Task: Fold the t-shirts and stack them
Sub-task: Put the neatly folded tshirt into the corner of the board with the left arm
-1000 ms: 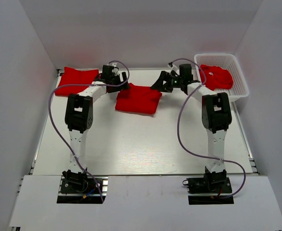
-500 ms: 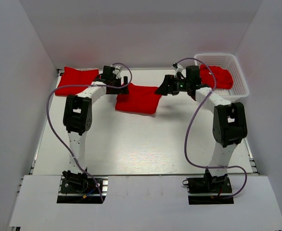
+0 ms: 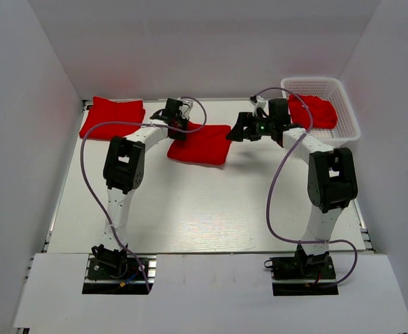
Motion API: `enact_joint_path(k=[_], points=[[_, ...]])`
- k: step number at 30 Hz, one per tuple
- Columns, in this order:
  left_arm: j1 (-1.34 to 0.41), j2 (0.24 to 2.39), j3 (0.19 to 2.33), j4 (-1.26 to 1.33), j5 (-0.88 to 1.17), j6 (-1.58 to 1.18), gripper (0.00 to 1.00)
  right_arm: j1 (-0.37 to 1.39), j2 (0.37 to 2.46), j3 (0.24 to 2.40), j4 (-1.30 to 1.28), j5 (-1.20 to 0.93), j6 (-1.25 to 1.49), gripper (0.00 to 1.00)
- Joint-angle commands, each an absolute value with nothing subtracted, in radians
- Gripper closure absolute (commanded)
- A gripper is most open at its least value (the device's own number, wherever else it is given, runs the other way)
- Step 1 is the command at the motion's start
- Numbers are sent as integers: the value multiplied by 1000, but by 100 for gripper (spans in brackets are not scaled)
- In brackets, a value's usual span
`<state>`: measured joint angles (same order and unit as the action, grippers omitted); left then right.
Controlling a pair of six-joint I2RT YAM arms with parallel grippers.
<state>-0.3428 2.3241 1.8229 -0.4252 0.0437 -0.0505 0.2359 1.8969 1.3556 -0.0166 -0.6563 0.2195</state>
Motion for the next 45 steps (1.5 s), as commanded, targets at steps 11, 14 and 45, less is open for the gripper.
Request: enact_joint_path(k=[11, 14, 45], points=[[-331, 2094, 1729, -362, 88, 69, 100, 222, 1710, 1154, 101, -564, 236, 10], [-322, 2033, 1729, -362, 72, 117, 100, 216, 1655, 1106, 135, -566, 253, 10], [-107, 1914, 1925, -492, 48, 508, 100, 212, 1499, 1014, 141, -422, 324, 10]])
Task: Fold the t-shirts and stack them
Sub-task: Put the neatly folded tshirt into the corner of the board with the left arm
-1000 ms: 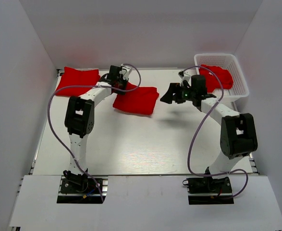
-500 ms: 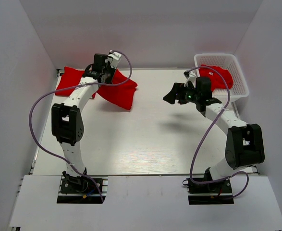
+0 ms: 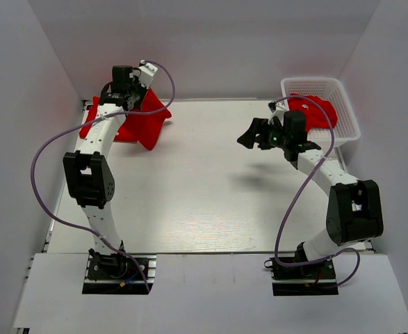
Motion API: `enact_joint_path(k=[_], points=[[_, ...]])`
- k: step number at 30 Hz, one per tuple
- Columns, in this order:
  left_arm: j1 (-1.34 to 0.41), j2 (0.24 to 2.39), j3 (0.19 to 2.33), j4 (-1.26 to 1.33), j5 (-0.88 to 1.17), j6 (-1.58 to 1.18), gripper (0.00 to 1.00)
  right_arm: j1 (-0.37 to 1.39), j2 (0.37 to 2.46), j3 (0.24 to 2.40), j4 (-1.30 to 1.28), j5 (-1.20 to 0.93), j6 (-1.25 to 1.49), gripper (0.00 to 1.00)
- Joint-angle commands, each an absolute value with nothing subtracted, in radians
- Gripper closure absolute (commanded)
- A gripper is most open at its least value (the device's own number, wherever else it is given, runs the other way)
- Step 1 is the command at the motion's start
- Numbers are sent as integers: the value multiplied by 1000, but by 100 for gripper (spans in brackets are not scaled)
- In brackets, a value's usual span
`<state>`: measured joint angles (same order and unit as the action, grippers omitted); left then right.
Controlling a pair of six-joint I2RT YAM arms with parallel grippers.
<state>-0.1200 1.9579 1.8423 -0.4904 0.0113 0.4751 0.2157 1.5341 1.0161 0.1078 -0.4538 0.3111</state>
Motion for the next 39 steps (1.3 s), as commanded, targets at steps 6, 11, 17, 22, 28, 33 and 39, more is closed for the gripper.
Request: enact_joint_path(k=[6, 11, 17, 22, 28, 33, 39], points=[[-77, 1956, 2031, -517, 34, 508, 100, 213, 1528, 1040, 132, -433, 336, 10], [-35, 1956, 2056, -515, 57, 517, 100, 216, 1555, 1071, 127, -443, 350, 10], [6, 1985, 2046, -500, 81, 496, 100, 218, 1580, 1097, 123, -442, 362, 10], [26, 2054, 2065, -482, 94, 486, 100, 219, 1600, 1121, 107, -434, 357, 10], [66, 2160, 2154, -500, 84, 440, 100, 218, 1631, 1147, 98, -426, 359, 10], [104, 2201, 2166, -465, 14, 416, 100, 219, 1652, 1175, 94, -430, 360, 10], [135, 2258, 2166, -427, -41, 382, 100, 218, 1715, 1219, 84, -454, 364, 10]])
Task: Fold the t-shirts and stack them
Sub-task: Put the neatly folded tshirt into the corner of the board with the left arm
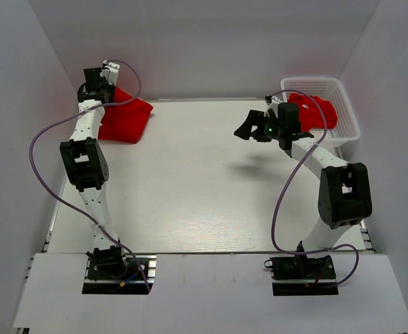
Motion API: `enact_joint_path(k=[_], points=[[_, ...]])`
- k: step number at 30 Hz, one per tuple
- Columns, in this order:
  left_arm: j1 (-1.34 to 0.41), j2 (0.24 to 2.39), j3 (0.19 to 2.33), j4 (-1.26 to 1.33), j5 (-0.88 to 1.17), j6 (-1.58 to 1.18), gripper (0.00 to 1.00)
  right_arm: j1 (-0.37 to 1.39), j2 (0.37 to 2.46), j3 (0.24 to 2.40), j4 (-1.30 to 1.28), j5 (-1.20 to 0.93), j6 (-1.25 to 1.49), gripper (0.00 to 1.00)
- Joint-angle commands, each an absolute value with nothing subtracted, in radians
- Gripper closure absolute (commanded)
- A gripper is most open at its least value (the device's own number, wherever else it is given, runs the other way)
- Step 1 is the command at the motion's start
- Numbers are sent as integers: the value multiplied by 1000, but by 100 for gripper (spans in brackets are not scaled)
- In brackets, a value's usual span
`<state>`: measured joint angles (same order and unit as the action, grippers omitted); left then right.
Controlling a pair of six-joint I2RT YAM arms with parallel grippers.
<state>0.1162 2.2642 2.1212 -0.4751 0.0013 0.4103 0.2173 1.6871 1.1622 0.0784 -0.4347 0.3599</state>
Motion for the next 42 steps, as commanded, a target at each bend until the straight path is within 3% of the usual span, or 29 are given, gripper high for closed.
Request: enact_joint_path(k=[1, 13, 14, 15, 17, 27, 31, 37, 42], points=[[144, 2258, 2175, -426, -52, 371, 100, 219, 1721, 1226, 83, -457, 365, 10], [183, 2353, 2209, -377, -129, 318, 100, 219, 1827, 1328, 51, -500, 367, 10], [183, 2364, 2221, -377, -168, 307, 85, 221, 1830, 1331, 49, -502, 365, 10], [183, 2373, 2241, -377, -185, 298, 62, 222, 1830, 1333, 49, -503, 362, 10], [183, 2384, 2241, -388, -205, 282, 0, 222, 1835, 1341, 45, -508, 357, 10], [160, 2281, 2250, -408, -218, 186, 0, 222, 1798, 1316, 20, -506, 327, 10], [150, 2229, 2250, -508, -114, 121, 0, 222, 1766, 1305, -29, -486, 296, 10], [43, 2044, 1999, -497, 5, -47, 0, 225, 1710, 1241, -143, -379, 253, 10], [-129, 1812, 1576, -402, -17, -196, 0, 255, 1632, 1164, -247, -233, 183, 10]])
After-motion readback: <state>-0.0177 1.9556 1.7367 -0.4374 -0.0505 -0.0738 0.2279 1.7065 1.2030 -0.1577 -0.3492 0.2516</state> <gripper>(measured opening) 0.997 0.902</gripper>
